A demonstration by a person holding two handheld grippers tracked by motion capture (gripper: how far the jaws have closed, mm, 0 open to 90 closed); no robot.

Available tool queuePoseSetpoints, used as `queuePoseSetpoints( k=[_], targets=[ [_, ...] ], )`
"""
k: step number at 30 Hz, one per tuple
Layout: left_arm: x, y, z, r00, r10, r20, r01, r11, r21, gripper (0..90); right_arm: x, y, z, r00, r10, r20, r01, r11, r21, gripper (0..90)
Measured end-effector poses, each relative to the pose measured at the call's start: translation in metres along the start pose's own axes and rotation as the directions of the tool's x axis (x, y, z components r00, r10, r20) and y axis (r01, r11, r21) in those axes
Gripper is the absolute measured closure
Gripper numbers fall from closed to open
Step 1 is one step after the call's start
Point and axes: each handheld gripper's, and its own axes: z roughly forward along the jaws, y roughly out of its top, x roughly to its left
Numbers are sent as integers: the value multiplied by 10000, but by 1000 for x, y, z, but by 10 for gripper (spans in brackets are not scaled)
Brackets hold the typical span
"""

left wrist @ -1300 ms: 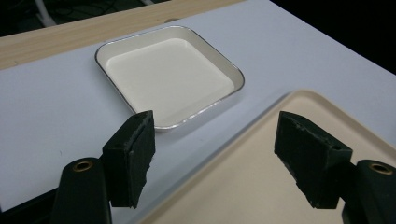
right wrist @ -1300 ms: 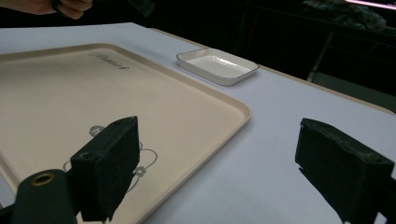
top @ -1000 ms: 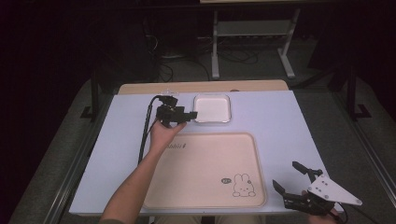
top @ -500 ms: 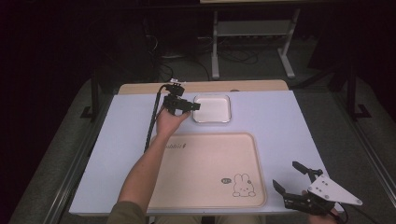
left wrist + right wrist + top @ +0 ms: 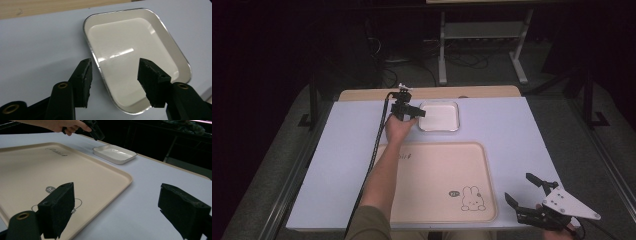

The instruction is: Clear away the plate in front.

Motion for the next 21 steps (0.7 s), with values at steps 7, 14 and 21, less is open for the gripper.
queuePoseSetpoints(
  k=[7,14,21],
  targets=[
    [7,-8,15,9960,-887,-134,889,9960,120,514,1,0,0,10000,-60,-27,60,10000,33,129],
    [2,-10,20,9960,-643,-614,666,9971,378,664,0,0,-1,10000,-35,23,35,10000,-5,129],
    [-1,-12,25,9943,-452,-965,519,9964,674,718,0,0,-1,10000,-46,0,46,10000,12,129]
  ],
)
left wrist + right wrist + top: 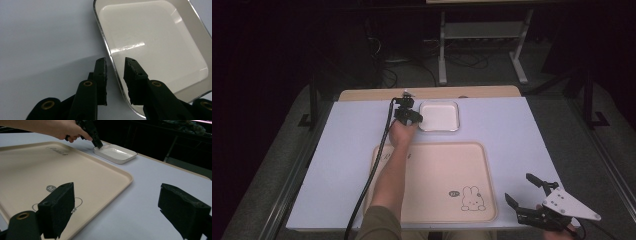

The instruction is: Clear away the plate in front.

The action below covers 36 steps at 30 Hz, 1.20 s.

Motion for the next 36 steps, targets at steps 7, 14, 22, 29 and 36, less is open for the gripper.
queuePoseSetpoints(
  k=[7,14,22,29,36],
  targets=[
    [1,0,3,9997,-230,-37,231,9996,151,735,0,0,1,10000,-16,-26,16,10000,17,129],
    [-4,-1,5,9998,-29,-204,33,9998,205,752,0,0,1,10000,-33,-36,33,10000,22,129],
    [0,-2,5,9976,-651,240,648,9978,154,827,1,0,0,10000,-96,4,96,10000,16,129],
    [3,-5,6,9834,-1625,809,1627,9867,44,886,1,0,0,10000,-87,-12,87,10000,15,129],
    [5,-9,4,9721,-2073,1101,2092,9779,-55,888,1,0,0,10000,-57,-22,57,10000,-7,130]
  ],
)
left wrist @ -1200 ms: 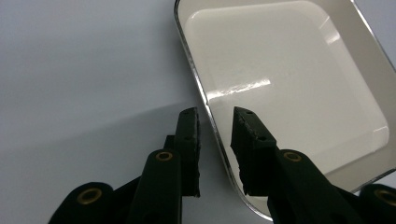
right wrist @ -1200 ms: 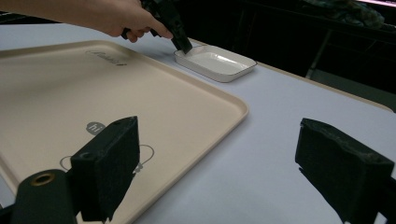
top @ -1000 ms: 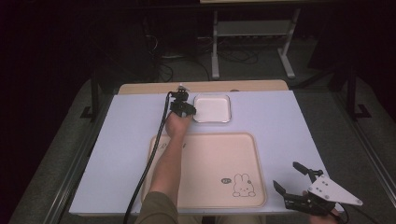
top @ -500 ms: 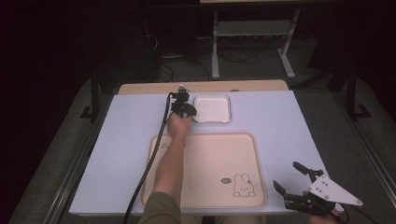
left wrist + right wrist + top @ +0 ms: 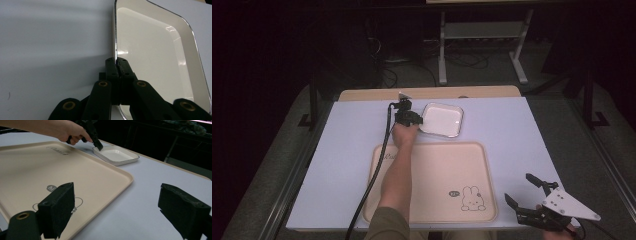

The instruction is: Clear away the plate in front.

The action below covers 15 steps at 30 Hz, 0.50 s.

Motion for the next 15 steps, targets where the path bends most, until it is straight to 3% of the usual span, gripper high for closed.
queuePoseSetpoints(
  k=[4,8,15],
  targets=[
    [-1,0,-4,10000,-28,36,29,9995,-307,888,0,0,0,10000,24,15,-24,10000,-4,129],
    [-2,2,-9,9981,-217,574,259,9970,-733,888,0,0,0,10000,31,40,-30,10000,-18,129],
    [-7,5,-19,9941,-281,1044,394,9934,-1081,888,0,0,-1,10000,54,47,-54,10000,-40,129]
  ],
)
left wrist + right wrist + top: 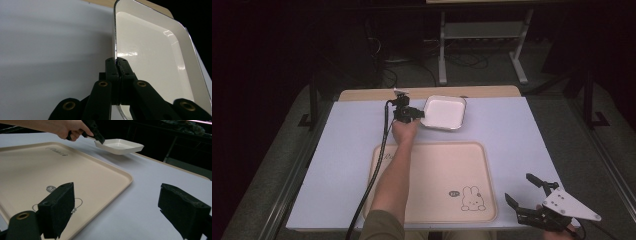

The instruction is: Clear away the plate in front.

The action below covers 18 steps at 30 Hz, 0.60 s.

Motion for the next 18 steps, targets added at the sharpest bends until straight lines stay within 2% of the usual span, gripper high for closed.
queuePoseSetpoints(
  k=[3,7,18],
  targets=[
    [-2,2,-6,9998,165,139,-164,9998,-113,888,0,0,0,10000,4,0,-4,10000,6,129],
    [-8,4,-12,9980,337,544,-321,9991,-290,889,0,0,0,10000,15,18,-15,10000,26,129],
    [-14,7,-39,9965,370,755,-315,9968,-734,888,-1,-1,-1,9999,86,54,-86,10000,13,129]
  ],
)
